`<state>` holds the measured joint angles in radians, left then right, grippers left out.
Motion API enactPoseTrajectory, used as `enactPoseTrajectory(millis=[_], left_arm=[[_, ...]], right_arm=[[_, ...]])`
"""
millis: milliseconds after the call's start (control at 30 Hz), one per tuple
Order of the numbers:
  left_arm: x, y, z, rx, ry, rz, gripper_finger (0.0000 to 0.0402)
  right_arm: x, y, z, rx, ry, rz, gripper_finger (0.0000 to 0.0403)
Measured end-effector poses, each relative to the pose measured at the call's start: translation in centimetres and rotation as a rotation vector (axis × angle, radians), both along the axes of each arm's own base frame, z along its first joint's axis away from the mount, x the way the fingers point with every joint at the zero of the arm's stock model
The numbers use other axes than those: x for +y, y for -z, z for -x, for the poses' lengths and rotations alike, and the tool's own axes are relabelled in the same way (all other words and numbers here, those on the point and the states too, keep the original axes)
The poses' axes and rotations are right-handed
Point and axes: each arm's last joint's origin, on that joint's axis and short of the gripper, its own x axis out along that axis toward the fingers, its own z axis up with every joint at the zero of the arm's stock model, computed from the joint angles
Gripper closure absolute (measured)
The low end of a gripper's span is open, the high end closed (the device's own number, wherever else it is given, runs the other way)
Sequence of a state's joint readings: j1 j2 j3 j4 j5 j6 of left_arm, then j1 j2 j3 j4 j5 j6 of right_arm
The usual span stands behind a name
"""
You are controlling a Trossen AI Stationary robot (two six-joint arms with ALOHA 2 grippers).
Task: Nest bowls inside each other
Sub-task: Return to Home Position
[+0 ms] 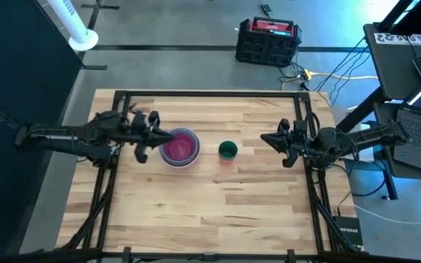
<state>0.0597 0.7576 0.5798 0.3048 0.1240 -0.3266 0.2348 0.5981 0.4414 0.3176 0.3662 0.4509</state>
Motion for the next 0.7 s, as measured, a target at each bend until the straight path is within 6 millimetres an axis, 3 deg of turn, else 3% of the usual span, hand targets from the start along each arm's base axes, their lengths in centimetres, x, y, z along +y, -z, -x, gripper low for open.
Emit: enactPoseTrajectory(millis=[133, 700], left_arm=[[-0.1, 2.0, 1.9, -0.088, -0.011, 0.029, 0.0401], [-0.3, 6.1, 7.2, -0.256, -0.05, 0.014, 0.0401]], right_arm=[[0.0, 0.1, 0.0, 0.003, 0.002, -0.022, 0.0403], [-0.4, 0.1, 0.1, 0.005, 0.129, -0.081, 0.0403]])
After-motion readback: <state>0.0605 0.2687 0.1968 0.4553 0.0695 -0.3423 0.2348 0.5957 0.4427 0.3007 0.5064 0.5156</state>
